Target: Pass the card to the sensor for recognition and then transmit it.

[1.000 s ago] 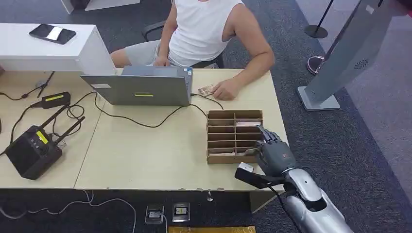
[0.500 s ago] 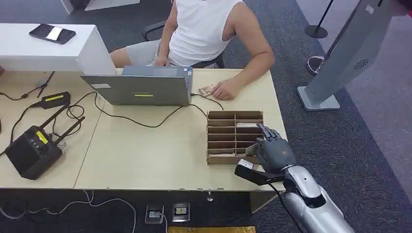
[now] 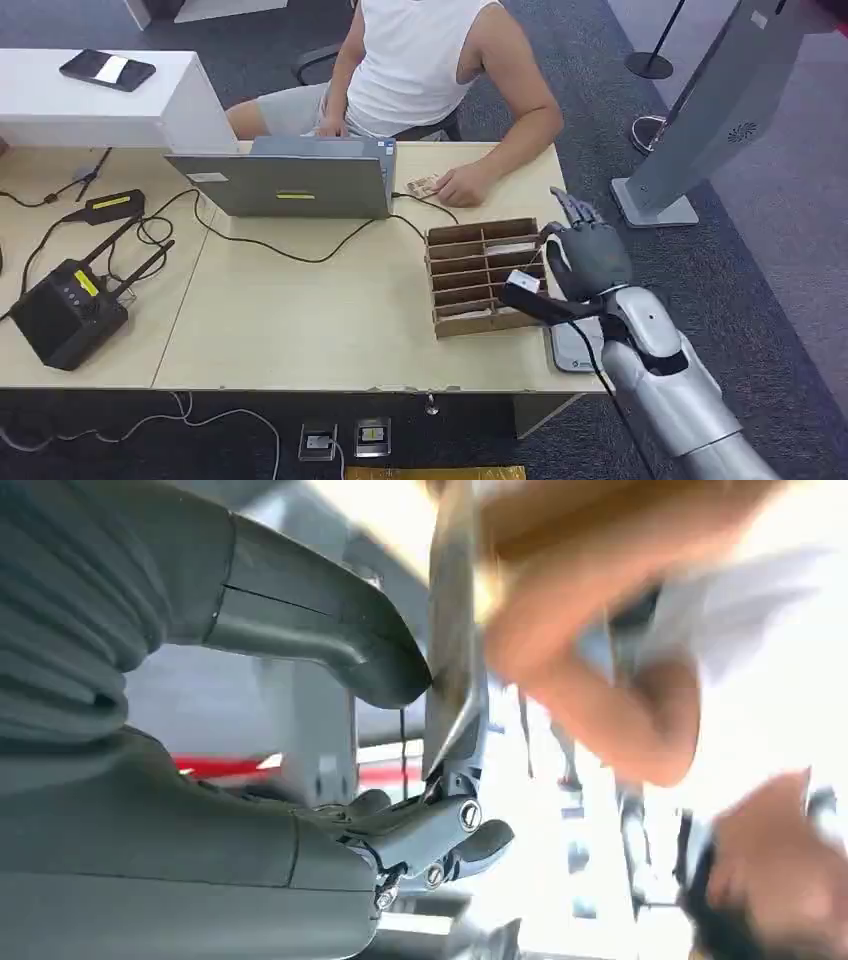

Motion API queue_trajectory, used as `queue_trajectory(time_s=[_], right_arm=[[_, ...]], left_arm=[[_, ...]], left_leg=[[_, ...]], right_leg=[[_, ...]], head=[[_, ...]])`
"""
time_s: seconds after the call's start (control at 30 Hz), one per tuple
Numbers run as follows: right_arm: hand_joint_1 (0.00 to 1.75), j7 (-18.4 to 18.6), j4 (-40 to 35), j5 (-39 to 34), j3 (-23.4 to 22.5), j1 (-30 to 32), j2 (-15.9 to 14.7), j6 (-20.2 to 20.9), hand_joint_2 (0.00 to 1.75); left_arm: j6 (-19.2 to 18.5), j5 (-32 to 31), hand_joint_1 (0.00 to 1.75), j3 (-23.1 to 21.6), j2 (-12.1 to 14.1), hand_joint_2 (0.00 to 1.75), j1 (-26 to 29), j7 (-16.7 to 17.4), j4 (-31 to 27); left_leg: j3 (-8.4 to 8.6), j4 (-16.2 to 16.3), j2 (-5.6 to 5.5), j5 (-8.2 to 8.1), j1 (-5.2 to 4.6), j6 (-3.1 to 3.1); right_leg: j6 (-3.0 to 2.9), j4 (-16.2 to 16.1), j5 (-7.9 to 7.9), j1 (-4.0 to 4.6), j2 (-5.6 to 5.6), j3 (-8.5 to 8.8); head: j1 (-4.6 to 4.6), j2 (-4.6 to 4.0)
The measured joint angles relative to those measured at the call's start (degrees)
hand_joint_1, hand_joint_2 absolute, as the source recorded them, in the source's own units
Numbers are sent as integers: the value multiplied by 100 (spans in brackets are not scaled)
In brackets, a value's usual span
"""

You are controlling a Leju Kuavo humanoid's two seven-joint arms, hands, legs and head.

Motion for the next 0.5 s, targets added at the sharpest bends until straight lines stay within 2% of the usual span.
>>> queue_trajectory(time_s=[0.2, 0.3, 0.5], right_arm=[[175, -273, 275, -223, -443, -1218, -98, -238, 175], [175, -417, 578, -459, -526, -1757, -118, -504, 175], [175, -754, 1763, -555, -546, -2854, -7, -913, 175]], left_arm=[[-44, -46, 0, -2, -13, 175, -72, 65, -2], [-59, -46, 0, -2, -28, 175, -89, 92, -2], [-144, -101, 0, -2, -59, 175, -154, 140, -2]], left_leg=[[0, 1, -1, 2, 0, 0], [-4, 1, 0, 2, 0, 0], [-11, 0, -3, 2, 1, 0]], right_leg=[[2, 0, 2, 0, 0, 0], [2, 1, 2, 0, 4, -3], [2, 2, 2, 1, 0, -6]], head=[[0, 0], [-2, 0], [0, 0]])
